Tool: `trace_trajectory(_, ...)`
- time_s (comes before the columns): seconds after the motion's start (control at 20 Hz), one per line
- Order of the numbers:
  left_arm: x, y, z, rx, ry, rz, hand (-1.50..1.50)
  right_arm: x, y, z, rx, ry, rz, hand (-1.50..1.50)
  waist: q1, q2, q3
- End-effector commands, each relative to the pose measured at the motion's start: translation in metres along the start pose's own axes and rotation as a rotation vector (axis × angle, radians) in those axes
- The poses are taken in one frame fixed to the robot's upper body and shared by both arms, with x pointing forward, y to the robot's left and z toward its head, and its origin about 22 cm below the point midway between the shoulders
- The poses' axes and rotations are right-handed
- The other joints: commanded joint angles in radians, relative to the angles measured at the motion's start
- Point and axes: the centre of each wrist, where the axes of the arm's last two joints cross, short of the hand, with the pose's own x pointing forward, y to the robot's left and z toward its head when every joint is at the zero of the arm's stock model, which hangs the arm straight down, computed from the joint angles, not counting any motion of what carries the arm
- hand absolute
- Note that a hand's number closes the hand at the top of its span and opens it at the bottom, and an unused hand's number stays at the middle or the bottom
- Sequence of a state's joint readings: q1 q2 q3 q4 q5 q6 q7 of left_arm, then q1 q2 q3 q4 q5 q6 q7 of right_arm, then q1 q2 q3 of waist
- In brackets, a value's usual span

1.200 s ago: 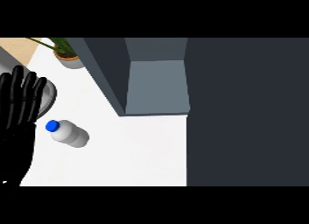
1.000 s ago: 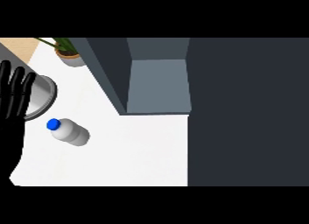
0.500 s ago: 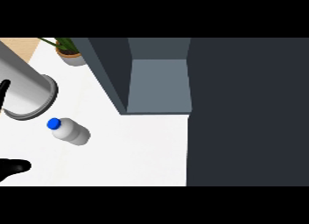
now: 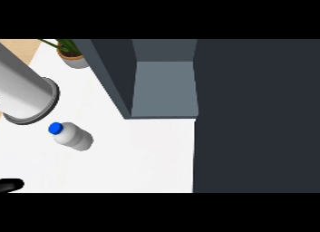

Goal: Pick up the bottled water, place it into the cabinet and close the cabinet

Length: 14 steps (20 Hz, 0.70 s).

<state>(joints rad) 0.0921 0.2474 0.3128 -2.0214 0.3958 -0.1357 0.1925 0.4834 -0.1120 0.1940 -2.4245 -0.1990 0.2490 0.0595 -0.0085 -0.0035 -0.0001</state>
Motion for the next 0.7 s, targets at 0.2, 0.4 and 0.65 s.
trace_trajectory(0.2,-0.022,0.014,-0.002,0.043,0.098,-0.001,-1.5,0.046,0.008,0.028,0.033,-0.022,0.024,-1.5,-0.007,0.0,0.0)
trace_trajectory(0.4,-0.068,0.042,0.007,0.063,0.179,-0.006,-1.5,0.047,0.021,0.032,0.021,-0.047,0.029,-1.5,-0.02,0.001,-0.002)
trace_trajectory(0.65,-0.105,0.043,0.003,0.018,0.257,0.033,-1.5,0.03,0.021,0.044,0.016,-0.025,0.019,-1.5,-0.025,0.0,-0.001)
